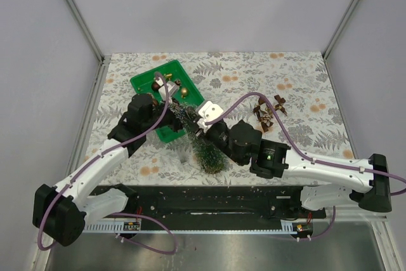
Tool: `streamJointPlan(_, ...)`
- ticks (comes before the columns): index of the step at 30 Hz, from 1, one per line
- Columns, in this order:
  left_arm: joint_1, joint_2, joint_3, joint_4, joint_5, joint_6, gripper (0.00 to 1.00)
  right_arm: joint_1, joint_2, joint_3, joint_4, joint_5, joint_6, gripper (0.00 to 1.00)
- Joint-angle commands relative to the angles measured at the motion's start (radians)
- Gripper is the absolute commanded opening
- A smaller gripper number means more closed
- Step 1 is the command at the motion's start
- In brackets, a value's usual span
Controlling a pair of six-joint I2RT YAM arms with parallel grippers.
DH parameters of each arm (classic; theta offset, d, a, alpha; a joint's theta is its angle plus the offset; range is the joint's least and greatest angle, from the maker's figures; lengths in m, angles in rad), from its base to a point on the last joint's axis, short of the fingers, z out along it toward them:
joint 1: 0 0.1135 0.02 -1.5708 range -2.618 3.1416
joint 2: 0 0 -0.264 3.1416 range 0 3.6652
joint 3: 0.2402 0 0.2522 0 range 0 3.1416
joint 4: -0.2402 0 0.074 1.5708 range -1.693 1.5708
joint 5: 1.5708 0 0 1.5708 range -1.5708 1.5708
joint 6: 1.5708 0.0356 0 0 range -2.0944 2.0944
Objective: Decorate the small christmas tree
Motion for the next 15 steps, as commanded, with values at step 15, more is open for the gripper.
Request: streamJointPlan(15, -0.059, 0.017, 0.050, 0.253, 0.147, -0.150, 0.16, -0.006, -0.074, -0.060, 0.014, -0.121, 0.152, 0.41)
